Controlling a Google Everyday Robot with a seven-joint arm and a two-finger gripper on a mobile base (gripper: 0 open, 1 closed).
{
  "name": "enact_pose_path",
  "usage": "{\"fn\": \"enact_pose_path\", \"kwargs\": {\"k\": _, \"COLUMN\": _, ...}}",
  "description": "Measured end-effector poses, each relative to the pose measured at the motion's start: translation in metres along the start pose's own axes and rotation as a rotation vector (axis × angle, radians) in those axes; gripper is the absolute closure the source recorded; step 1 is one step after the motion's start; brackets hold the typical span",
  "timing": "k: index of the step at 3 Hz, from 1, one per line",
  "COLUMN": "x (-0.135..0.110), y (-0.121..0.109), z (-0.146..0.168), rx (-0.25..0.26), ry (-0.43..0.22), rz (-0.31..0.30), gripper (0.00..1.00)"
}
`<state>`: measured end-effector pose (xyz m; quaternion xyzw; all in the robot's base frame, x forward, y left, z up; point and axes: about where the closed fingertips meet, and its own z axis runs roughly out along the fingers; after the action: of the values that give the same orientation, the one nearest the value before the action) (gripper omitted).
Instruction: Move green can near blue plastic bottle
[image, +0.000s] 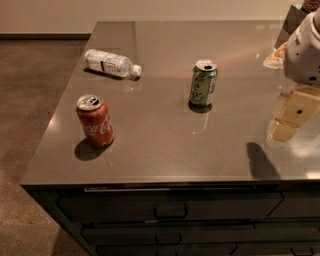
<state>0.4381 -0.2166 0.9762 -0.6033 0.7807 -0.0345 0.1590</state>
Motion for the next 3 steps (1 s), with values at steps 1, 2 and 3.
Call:
{"fn": "enact_pose_path", "kwargs": {"k": 1, "x": 0.000, "y": 0.000, "z": 0.000, "rx": 0.000, "ry": 0.000, "rz": 0.000, "gripper": 0.00}}
{"fn": "enact_pose_path", "kwargs": {"k": 2, "x": -0.011, "y": -0.020, "z": 0.002, "rx": 0.006, "ry": -0.012, "rz": 0.014, "gripper": 0.00}}
{"fn": "enact_pose_path", "kwargs": {"k": 3, "x": -0.026, "y": -0.052, "z": 0.011, "rx": 0.011, "ry": -0.047, "rz": 0.062, "gripper": 0.00}}
